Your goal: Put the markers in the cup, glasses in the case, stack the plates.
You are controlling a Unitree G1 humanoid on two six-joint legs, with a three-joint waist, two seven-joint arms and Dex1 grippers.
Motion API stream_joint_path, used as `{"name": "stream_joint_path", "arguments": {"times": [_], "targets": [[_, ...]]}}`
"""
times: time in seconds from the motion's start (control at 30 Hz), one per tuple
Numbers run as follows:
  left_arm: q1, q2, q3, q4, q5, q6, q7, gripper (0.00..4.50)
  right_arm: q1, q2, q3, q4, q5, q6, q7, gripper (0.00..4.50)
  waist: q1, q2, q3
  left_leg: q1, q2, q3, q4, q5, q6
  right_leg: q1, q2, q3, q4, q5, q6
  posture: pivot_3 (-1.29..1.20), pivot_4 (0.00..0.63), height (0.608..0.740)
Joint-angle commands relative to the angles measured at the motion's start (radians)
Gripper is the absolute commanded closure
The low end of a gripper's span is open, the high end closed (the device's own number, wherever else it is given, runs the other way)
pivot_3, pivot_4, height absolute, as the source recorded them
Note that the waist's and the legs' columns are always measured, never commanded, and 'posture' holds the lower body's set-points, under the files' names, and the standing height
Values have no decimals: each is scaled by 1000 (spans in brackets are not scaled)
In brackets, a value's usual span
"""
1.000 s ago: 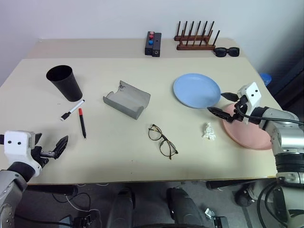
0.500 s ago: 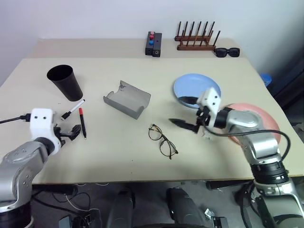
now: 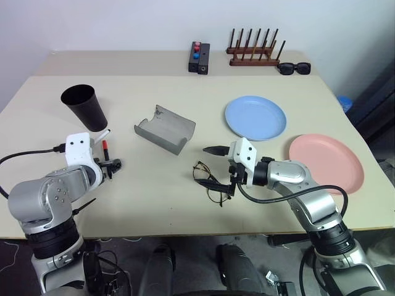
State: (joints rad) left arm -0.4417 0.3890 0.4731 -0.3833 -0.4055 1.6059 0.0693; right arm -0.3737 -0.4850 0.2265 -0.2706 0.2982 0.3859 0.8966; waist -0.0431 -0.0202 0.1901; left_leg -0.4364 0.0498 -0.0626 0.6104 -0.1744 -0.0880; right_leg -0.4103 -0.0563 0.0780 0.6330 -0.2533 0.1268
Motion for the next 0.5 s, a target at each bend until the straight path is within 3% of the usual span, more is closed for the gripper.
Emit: {"name": "stream_joint_path", "arguments": {"times": [0.03, 0.13, 0.37, 0.5], "targets": [[-7, -6, -12, 35, 17, 9, 27, 82, -16, 8, -7, 0, 0, -39, 8, 0, 0, 0, 0, 1, 0, 0, 0, 0, 0, 1, 0, 0, 0, 0, -1, 0, 150, 740], [-18, -12, -6, 58, 27, 9, 40, 921, -11, 10, 0, 6, -6, -53, 8, 0, 0, 0, 0, 6, 0, 0, -1, 0, 0, 5, 0, 0, 0, -1, -2, 0, 150, 740], [-42, -32, 13, 78, 29, 9, 53, 4449, 0, 19, 11, 1, -18, -59, -3, 0, 4, 0, 0, 8, 0, 0, -1, 0, 0, 7, 0, 0, 0, -2, -2, 0, 150, 740], [-60, -64, 49, 48, 19, 9, 50, 4481, -7, 25, 11, 7, -18, -58, -5, 0, 6, 0, 0, 8, 0, 0, -1, 0, 0, 8, 0, 0, 0, -2, -2, 0, 150, 740]]}}
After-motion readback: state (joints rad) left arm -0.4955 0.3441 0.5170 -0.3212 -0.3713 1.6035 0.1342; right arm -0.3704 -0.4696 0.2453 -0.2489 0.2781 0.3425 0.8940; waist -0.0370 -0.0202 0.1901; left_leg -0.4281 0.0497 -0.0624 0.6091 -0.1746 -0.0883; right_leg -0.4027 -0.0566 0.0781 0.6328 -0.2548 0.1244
